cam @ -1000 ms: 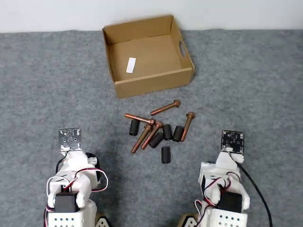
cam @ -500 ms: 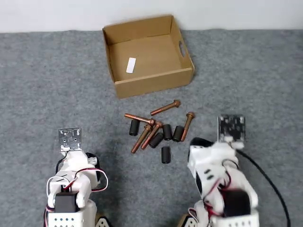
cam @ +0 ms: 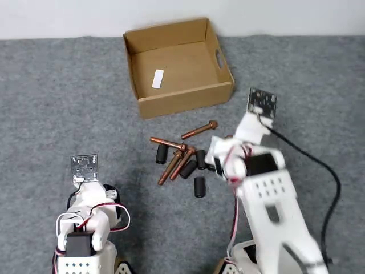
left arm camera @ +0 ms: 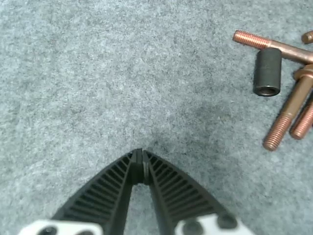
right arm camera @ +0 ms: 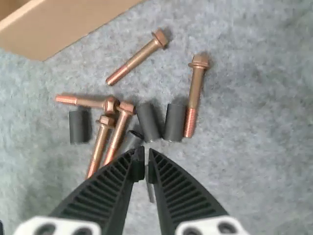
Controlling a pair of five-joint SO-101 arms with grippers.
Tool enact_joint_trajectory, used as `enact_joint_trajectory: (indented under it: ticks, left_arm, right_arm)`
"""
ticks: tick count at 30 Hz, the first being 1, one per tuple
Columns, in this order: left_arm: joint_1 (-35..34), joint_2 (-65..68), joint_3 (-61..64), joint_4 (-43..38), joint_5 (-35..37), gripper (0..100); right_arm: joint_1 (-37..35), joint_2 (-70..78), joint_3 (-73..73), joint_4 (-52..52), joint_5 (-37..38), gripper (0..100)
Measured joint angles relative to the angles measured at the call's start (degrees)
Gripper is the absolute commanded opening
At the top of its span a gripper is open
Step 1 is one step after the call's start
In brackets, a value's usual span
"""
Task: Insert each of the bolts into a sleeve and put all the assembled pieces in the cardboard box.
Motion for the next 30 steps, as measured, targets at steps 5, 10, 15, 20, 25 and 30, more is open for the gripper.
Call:
enact_joint_trajectory:
  ticks: [5, 10, 15, 20, 25, 30]
  left_arm:
    - [0.0, 0.0, 0.0, 0.0, 0.0, 0]
    - [0.0, 0.0, 0.0, 0.0, 0.0, 0]
    - [0.0, 0.0, 0.0, 0.0, 0.0, 0]
    - [0.0, 0.0, 0.0, 0.0, 0.0, 0]
    - [0.0, 0.0, 0.0, 0.0, 0.0, 0]
    - [0.0, 0.0, 0.0, 0.0, 0.0, 0]
  right_arm:
    - [-0.6, 13.9, -7.1, 0.0, -2.0, 7.2]
    - [-0.6, 22.9, -11.2, 0.0, -2.2, 21.3]
    - [-0.5, 27.2, -11.8, -0.5, -3.9, 17.7]
    - [-2.9, 30.0, -11.8, -2.6, -4.3, 16.5]
    - [-2.9, 32.4, -11.8, -7.3, -4.3, 16.5]
    - [-2.9, 35.3, -11.8, -9.9, -4.3, 16.5]
